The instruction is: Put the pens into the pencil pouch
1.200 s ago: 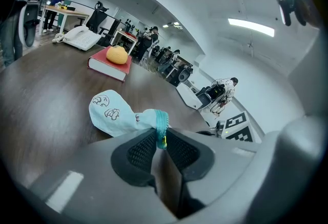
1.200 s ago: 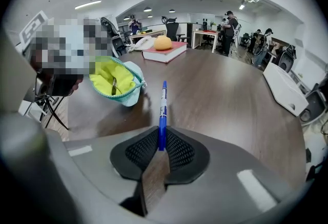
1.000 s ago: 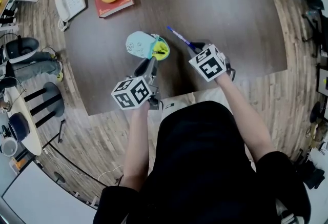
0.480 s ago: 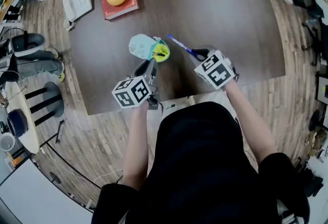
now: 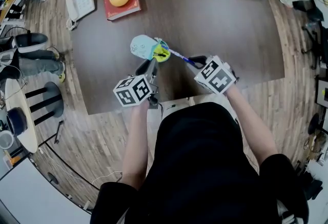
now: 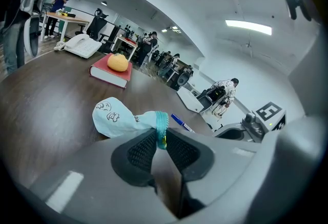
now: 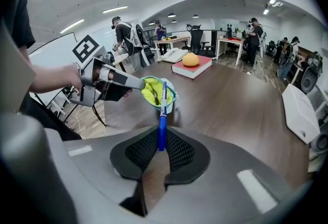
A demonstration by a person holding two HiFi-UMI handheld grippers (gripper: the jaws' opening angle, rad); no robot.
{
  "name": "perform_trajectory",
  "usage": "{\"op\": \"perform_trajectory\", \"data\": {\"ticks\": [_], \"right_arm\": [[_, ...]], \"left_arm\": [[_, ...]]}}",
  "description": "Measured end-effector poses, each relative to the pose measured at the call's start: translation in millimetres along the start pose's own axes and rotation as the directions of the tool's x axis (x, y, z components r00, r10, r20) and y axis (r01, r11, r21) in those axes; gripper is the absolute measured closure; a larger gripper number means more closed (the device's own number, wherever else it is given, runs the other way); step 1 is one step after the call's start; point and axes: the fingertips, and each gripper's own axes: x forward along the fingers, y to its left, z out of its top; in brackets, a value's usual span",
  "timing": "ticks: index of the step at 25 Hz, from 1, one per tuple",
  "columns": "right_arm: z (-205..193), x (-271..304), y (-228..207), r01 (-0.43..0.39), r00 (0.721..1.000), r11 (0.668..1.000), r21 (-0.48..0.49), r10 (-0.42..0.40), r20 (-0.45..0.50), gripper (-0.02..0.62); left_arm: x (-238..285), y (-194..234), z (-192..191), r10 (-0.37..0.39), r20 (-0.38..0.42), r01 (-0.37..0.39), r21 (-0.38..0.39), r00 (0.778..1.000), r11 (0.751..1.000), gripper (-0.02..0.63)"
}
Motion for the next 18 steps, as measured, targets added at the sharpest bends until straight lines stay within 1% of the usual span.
{"op": "perform_trajectory", "data": {"ticks": [5,18], "right_arm": [[-2.4,2.5,13.5,-0.050,0.998,0.998,-0.029,0.049,-0.029,0.543],[1.4,23.4,28.4,-0.109,0.990,0.991,-0.082,0.101,-0.098,0.542]], "left_arm": [[0.4,0.6,0.1,0.001,0.002,-0.002,0.007,1.000,1.000,0.551],[-2.7,1.7,-7.2,0.008,-0.003,-0.008,0.006,1.000,1.000,0.551]]}}
